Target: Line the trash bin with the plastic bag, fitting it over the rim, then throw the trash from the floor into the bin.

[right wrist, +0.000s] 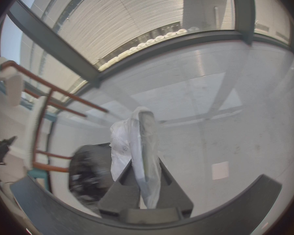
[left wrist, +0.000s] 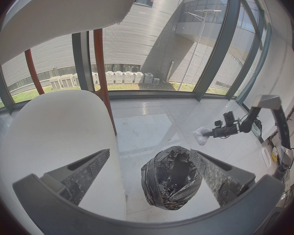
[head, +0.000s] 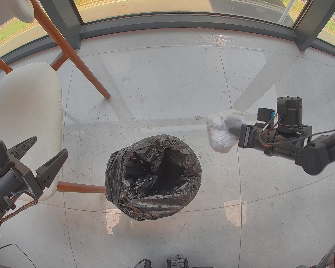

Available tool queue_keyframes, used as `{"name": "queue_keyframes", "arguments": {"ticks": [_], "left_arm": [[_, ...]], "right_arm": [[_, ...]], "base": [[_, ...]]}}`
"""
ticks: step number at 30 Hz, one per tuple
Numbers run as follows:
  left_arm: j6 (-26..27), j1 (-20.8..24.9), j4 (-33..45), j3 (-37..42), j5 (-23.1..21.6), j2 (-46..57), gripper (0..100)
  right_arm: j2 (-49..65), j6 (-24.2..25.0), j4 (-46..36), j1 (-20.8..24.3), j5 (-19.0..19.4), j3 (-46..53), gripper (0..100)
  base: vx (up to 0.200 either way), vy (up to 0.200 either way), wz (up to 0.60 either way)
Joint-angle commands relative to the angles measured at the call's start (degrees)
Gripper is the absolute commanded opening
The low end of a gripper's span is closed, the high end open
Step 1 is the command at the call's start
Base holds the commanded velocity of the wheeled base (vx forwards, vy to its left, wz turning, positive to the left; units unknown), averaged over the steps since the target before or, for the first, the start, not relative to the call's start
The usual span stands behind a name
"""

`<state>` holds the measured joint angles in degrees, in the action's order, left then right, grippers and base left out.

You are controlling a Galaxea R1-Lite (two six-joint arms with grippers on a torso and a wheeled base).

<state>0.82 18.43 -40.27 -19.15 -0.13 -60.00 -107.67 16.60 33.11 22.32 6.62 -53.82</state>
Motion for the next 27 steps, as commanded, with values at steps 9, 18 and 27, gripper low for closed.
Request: {"name": "queue_keyframes", "arguments": {"ticks": [9,18,27], "left_arm": [[-7.4,-1.8,4.6,-0.2,0.7,9.7,100],[-7.3,-1.8,4.6,-1.5,1.4,9.7,100],[-7.3,-3.7,4.7,-4.2,3.8,9.7,100]], "right_arm": [[11.3,5.5,-8.7,27.5,1.6,5.6,0],[7.2,5.5,-7.4,26.8,0.9,0.7,0],[8.1,5.5,-7.1,24.5,0.4,1.3,100]], "base": [[0.000,0.000,0.00],[0.000,0.000,0.00],[0.000,0.000,0.00]]}}
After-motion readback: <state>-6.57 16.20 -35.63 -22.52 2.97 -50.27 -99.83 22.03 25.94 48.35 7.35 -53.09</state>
